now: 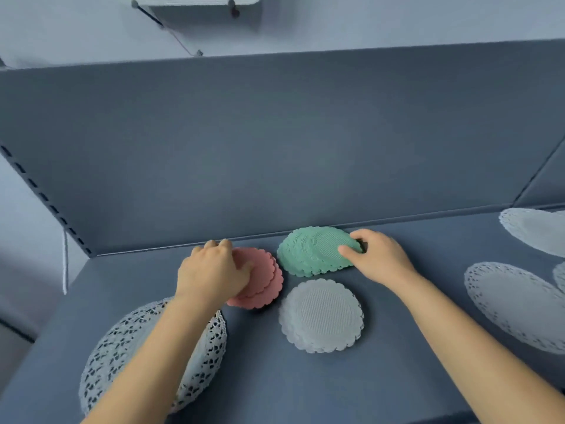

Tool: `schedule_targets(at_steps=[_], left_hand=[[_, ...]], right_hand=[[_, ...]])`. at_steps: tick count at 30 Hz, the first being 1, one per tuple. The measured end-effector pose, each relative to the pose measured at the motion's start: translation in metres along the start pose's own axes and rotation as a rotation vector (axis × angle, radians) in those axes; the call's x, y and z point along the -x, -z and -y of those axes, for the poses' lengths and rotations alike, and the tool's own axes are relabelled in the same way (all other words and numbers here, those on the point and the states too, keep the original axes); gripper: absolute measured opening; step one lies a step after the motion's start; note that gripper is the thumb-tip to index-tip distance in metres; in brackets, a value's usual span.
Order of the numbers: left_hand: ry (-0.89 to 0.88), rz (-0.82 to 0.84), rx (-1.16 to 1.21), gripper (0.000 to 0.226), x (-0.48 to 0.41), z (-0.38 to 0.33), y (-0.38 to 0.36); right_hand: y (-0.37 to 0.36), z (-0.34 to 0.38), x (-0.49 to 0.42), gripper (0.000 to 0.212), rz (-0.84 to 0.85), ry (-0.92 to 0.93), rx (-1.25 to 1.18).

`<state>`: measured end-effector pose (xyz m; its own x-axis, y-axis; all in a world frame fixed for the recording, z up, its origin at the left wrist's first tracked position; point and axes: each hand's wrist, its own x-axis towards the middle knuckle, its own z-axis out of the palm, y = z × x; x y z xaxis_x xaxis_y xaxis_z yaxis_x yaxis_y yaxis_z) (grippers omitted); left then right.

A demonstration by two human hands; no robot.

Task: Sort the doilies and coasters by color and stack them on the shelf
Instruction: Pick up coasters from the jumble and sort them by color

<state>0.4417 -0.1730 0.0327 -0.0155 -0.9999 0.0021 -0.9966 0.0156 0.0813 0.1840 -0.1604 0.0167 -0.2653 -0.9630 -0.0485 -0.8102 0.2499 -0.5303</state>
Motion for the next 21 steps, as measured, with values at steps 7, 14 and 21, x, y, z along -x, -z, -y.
schedule_targets(at_steps=[7,14,21], left_hand=[[-0.336,-0.124,-0.049,0.032,-0.011,-0.028,0.010],[-0.576,-0.076,-0.058,0.056,0.015,-0.113,0.014],[-0.748,-0.090,-0.094,0.057,0.092,-0.237,0.017]], right_hand=[[0.010,0.004,0.047,0.050,-0.084,-0.149,0.025],[0.058,-0.035,0.098,0.052,-0.179,-0.196,0.115],[0.121,-0.128,0.152,0.050,-0.192,-0.150,0.086]])
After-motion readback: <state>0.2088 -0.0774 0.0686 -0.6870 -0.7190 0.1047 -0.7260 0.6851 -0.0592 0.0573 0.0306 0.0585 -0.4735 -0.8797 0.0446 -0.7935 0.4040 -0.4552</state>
